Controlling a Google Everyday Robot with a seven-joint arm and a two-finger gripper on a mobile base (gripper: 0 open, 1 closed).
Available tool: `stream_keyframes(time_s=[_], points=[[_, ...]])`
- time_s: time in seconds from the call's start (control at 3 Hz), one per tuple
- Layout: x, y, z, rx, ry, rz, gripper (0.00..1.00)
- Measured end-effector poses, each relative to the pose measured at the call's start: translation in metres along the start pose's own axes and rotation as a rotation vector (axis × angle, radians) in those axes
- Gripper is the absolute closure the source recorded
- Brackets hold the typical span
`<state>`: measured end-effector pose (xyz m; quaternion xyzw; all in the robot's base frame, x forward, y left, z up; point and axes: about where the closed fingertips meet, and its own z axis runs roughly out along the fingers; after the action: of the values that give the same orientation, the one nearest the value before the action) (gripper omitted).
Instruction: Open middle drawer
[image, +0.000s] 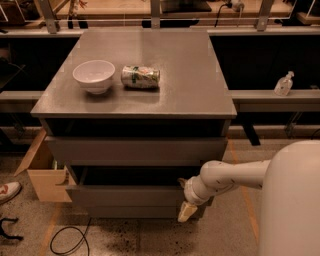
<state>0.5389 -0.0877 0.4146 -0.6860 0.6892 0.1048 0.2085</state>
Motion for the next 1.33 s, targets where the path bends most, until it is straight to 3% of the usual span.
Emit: stream_keyframes(time_s=[0.33,0.67,1.0,1.33], points=[[0.022,0.041,-0.027,-0.057,0.061,0.082,0.56],[0.030,0.060,-0.040,-0.086,0.091,0.117,0.79],[0.030,0.060,-0.040,-0.087,0.091,0.117,1.00],[0.030,0.060,-0.041,-0.087,0.092,0.118,1.00]])
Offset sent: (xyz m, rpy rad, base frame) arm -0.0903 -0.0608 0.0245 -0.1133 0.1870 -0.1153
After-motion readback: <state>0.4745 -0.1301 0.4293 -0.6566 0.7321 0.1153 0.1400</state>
